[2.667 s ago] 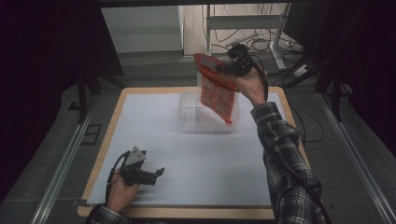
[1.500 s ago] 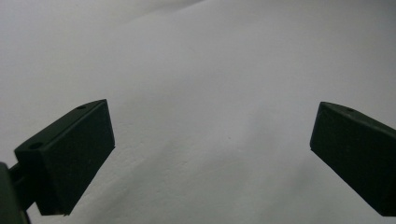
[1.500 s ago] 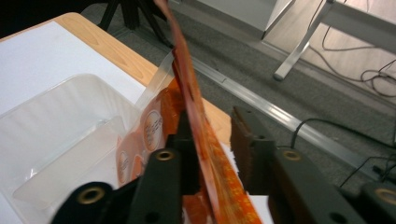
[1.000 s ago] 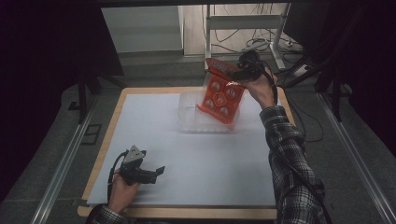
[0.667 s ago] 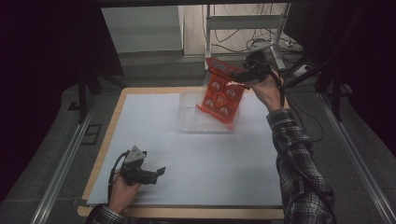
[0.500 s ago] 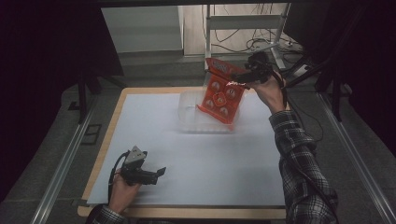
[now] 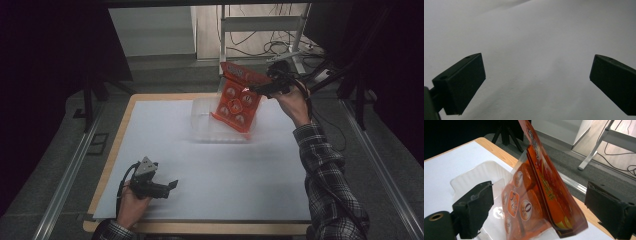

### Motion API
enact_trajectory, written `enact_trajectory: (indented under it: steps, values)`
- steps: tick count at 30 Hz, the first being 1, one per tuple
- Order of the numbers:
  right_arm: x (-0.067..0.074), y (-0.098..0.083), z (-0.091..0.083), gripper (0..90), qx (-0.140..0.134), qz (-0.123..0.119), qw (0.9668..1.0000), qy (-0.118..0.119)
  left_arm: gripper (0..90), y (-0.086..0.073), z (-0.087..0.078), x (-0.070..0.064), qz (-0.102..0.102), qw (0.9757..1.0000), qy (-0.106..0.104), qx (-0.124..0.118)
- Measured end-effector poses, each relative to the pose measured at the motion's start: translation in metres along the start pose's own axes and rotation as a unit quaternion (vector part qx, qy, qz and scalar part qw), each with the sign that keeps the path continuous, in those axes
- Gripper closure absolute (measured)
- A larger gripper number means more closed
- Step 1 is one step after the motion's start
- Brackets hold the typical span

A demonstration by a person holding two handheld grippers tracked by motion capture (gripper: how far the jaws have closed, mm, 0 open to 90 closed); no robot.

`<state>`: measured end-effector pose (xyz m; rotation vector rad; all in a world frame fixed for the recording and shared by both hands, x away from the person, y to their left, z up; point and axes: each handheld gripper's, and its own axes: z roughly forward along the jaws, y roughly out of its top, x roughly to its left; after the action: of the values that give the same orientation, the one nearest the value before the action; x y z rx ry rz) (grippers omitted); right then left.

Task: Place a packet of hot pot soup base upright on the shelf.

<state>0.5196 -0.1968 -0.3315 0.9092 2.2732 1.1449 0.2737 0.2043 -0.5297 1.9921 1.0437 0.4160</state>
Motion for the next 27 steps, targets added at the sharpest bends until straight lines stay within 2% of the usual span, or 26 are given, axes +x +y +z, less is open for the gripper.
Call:
enact_trajectory:
  steps: [10, 27]
  values:
    - [0.001, -0.009, -0.007, 5.7, 0.002, 0.002, 1.0, 0.004, 0.3, 0.0, 0.0, 0.0, -0.001, 1.0, 0.001, -0.002]
    - [0.013, -0.02, -0.022, 1.8, 0.001, -0.013, 0.9999, -0.006, 0.6, 0.0, -0.001, -0.001, 0.001, 1.0, 0.0, -0.002]
